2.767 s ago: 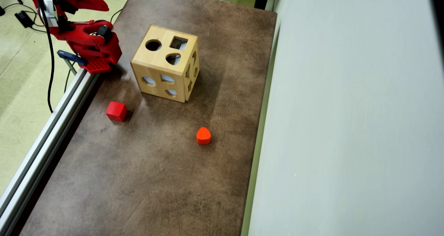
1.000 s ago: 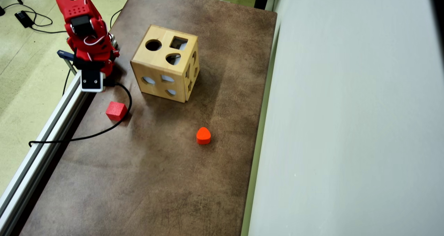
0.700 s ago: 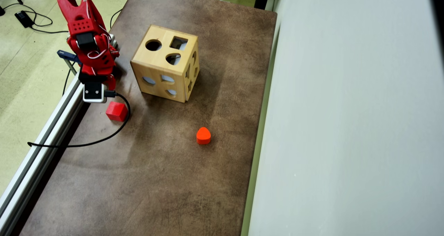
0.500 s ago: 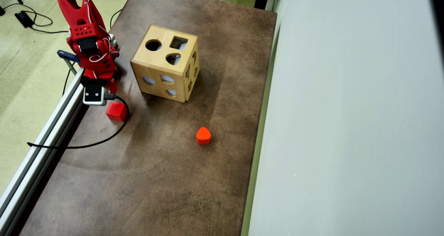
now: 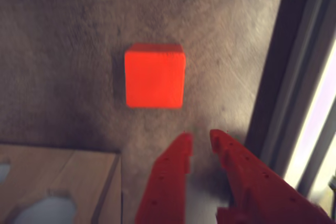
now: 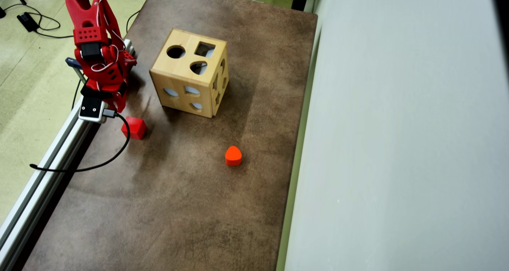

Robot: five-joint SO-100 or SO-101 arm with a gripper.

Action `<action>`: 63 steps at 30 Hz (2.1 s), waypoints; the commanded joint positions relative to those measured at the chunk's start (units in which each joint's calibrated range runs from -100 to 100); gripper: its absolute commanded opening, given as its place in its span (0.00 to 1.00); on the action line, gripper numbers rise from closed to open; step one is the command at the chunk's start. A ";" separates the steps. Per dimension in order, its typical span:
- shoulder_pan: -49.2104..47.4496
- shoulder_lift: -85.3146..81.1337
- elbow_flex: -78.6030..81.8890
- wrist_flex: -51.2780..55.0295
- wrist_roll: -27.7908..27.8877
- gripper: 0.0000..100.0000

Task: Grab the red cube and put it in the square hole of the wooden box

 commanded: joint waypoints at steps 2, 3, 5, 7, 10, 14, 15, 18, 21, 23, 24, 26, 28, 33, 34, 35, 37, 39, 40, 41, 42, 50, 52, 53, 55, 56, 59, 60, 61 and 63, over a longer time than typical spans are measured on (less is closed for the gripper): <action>0.47 -0.88 -4.97 2.94 -0.05 0.24; 0.91 -0.80 -4.88 2.94 -0.05 0.26; 2.77 -0.71 -4.62 2.86 -0.05 0.28; 4.03 -0.71 -4.53 2.78 0.05 0.29; 4.18 -0.71 -4.53 1.89 -0.10 0.28; 4.85 -0.71 -4.17 -2.53 -0.29 0.28; 5.07 -0.71 -4.17 -3.42 -0.34 0.28; 5.22 -0.71 -4.17 -4.86 -0.49 0.28; 5.15 0.56 -4.53 -4.86 -2.00 0.28; 4.85 3.96 -5.06 -4.94 -3.22 0.28; 4.63 5.74 -5.42 -4.94 -3.57 0.29; 4.40 8.71 -7.03 -4.94 -3.71 0.28; 4.40 11.43 -8.28 -5.02 -3.76 0.28; 4.40 17.46 -12.22 -5.02 -4.40 0.29; 4.40 18.57 -13.20 -4.94 -5.27 0.29; 4.33 19.58 -14.37 -4.46 -6.25 0.29; 4.18 21.37 -17.14 -4.06 -7.67 0.29; 3.29 23.83 -19.02 -4.06 -8.06 0.29; 2.77 25.19 -19.91 -4.06 -8.11 0.29; 2.32 26.63 -20.81 -4.06 -8.16 0.29; 2.03 27.99 -21.34 -3.98 -8.16 0.29; -0.50 31.56 -21.88 -3.98 -8.11 0.29; -1.47 31.56 -21.70 -3.98 -8.06 0.29; -1.91 31.64 -21.52 -3.98 -7.81 0.29; -2.43 31.64 -21.25 -3.98 -7.72 0.29; -2.65 31.64 -21.16 -3.98 -7.67 0.29; -3.32 31.64 -21.07 -3.90 -7.23 0.29; -3.32 31.64 -20.98 -3.82 -6.64 0.29; -3.32 31.64 -20.90 -3.66 -6.01 0.29; -2.88 31.56 -20.72 -1.89 -4.88 0.29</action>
